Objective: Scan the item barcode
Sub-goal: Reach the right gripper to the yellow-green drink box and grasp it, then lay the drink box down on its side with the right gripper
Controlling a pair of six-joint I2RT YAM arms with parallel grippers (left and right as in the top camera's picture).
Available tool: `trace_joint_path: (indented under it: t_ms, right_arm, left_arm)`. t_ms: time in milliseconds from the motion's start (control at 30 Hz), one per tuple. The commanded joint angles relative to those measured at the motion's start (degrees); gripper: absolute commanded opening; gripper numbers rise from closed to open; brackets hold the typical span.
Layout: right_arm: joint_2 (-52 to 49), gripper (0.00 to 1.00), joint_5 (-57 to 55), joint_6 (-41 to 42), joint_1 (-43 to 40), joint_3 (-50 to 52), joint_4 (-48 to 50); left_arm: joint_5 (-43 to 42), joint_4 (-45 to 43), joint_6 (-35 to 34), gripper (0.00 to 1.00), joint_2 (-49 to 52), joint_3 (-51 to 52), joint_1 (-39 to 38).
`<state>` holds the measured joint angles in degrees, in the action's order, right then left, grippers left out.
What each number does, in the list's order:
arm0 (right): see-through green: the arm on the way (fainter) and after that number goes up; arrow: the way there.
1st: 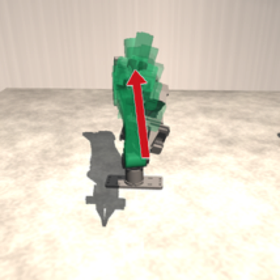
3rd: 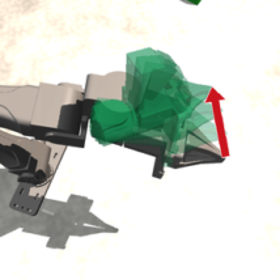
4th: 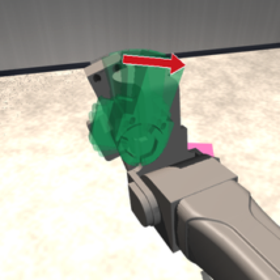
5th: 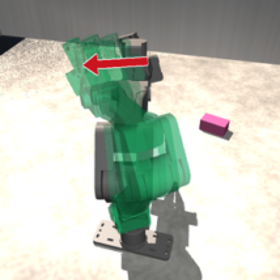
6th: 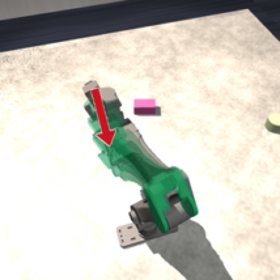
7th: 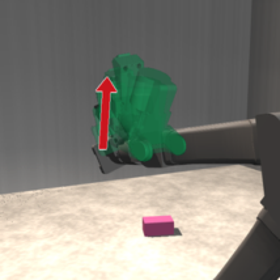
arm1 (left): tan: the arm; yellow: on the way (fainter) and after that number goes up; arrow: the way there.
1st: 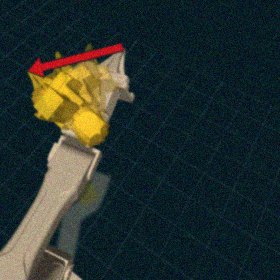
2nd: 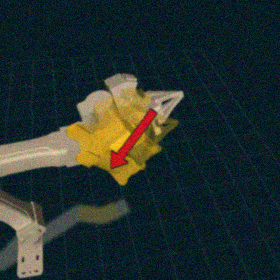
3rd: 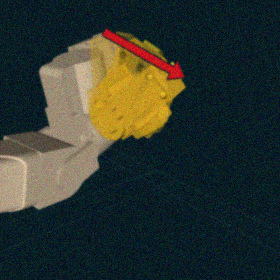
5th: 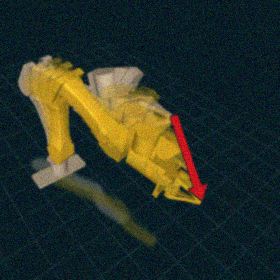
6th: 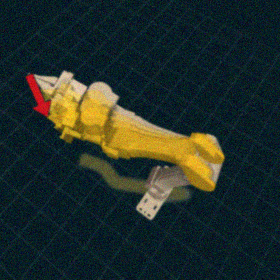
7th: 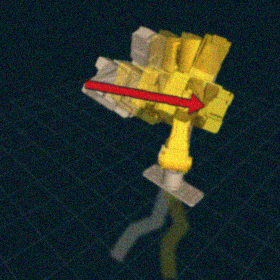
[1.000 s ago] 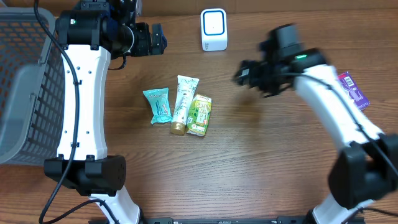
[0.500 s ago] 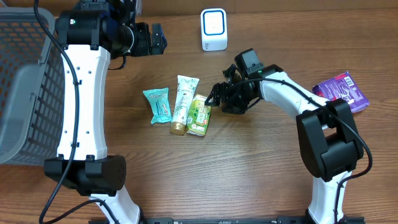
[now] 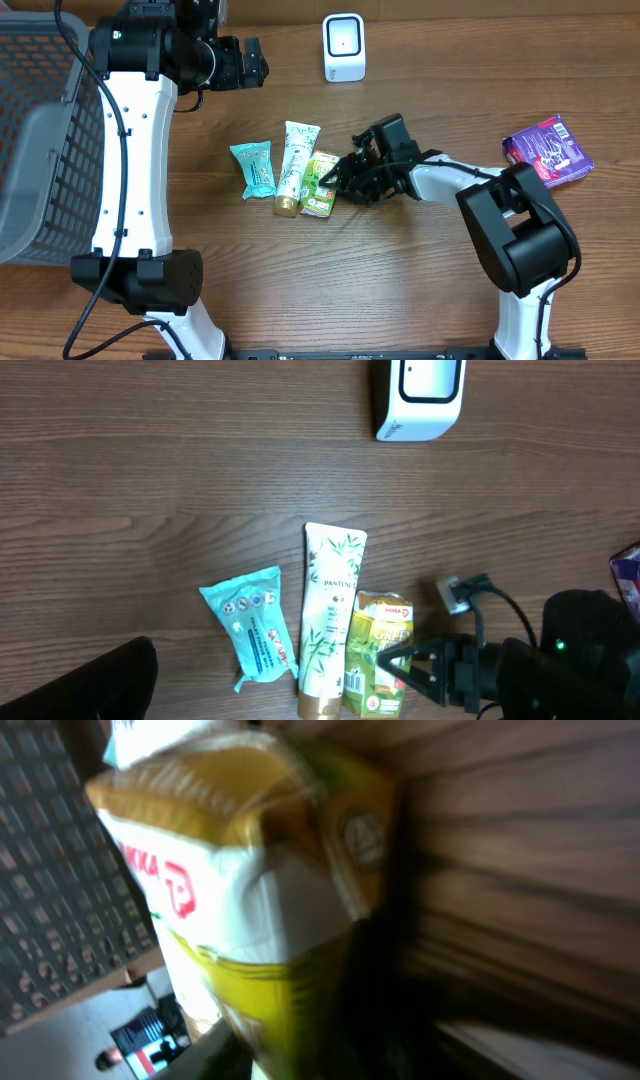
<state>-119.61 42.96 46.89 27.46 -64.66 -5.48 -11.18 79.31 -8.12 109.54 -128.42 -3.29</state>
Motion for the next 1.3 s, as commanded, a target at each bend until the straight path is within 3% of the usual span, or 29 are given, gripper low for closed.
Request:
trace_joint_path:
  t_ms: [0, 167, 267, 367, 500, 633, 767, 867, 900, 933, 1000, 1033, 1267]
  right_arm:
    - [-0.17, 0.18, -4.85, 3.08, 1.42, 1.53, -0.11]
    - [3.04, 0.09, -4.85, -0.22, 0.39, -0.20, -3.48]
    - [8.52, 0.06, -13.20, -8.02, 0.11, -2.91, -14.01]
    - [14.47, 0.04, -29.46, -16.28, 0.79, -9.01, -30.49]
    - [15.89, 0.04, -54.55, -19.69, 2.36, -19.71, -51.30]
    - [14.51, 0.04, -59.93, -24.70, 3.65, -19.91, -52.72]
    - [9.49, 0.04, -60.11, -24.70, 5.77, -19.89, -52.33]
    - [5.27, 0.11, -60.08, -24.68, 7.56, -19.91, -52.26]
    - [4.31, 0.17, -60.06, -24.68, 8.22, -19.91, -52.26]
    - [3.74, 0.31, -60.02, -24.68, 8.90, -19.91, -52.13]
    - [3.74, 0.41, -59.65, -24.68, 9.90, -19.91, -51.65]
    - [3.78, 0.51, -59.19, -24.68, 10.56, -20.37, -51.25]
    - [3.89, 0.65, -51.17, -24.63, 9.73, -24.57, -52.35]
  left_arm:
    - [-0.42, -0.02, 0.83, 1.00, -0.15, -0.68, -0.11]
    - [-0.42, -0.02, 0.83, 1.00, -0.15, -0.68, -0.11]
    - [-0.42, -0.02, 0.85, 1.00, -0.15, -0.68, -0.11]
    - [-0.42, -0.02, 0.83, 1.00, -0.15, -0.68, -0.11]
    - [-0.42, -0.02, 0.83, 1.00, -0.15, -0.68, -0.11]
    - [-0.42, -0.02, 0.83, 1.00, -0.15, -0.68, -0.11]
    - [-0.42, -0.02, 0.83, 1.00, -0.15, -0.68, -0.11]
    - [-0.42, -0.02, 0.83, 1.00, -0.15, -0.68, -0.11]
    - [-0.42, -0.02, 0.83, 1.00, -0.15, -0.68, -0.11]
    - [-0.42, -0.02, 0.83, 1.00, -0.15, -0.68, -0.11]
    - [-0.42, -0.02, 0.83, 1.00, -0.15, -0.68, -0.11]
    - [-0.42, -0.02, 0.83, 1.00, -0.15, -0.68, -0.11]
    - [-0.42, -0.02, 0.83, 1.00, -0.15, -0.68, -0.15]
